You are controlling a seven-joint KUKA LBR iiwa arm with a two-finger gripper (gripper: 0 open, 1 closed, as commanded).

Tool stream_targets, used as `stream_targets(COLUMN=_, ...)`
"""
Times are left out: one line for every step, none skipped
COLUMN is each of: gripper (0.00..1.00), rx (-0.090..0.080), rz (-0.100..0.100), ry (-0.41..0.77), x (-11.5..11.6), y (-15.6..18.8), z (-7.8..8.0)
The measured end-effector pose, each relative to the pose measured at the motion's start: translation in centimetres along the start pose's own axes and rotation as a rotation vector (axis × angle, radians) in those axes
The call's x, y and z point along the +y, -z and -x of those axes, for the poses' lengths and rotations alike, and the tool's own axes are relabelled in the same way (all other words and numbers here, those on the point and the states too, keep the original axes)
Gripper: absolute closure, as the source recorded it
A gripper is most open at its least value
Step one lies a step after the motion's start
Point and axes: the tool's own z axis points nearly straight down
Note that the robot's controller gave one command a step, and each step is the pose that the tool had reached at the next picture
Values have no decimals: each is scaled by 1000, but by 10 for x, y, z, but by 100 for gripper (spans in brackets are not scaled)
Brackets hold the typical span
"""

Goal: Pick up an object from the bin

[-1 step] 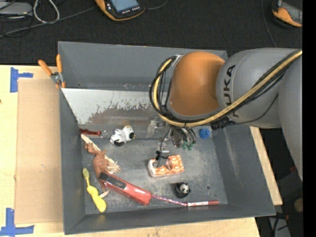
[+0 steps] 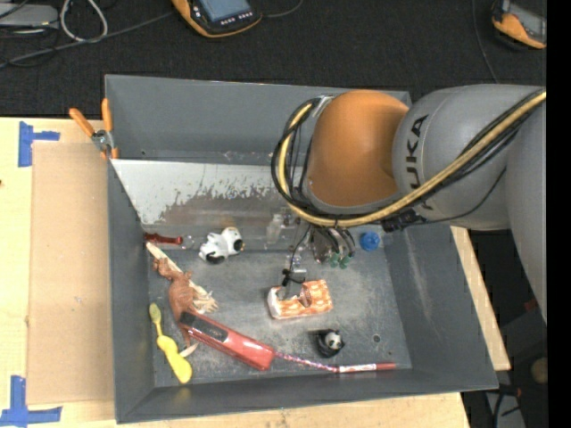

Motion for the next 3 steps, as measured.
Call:
stream_targets(gripper=0, rx=-2, rz=1, ry=-24, x=-42, y=-67, z=-1)
stream_targets(gripper=0, rx=0, rz=2, ry=-13, x=-52, y=-82, z=-11)
stream_targets(gripper=100, rx=7, rz=1, ry=-37, x=-74, y=-87, z=-15)
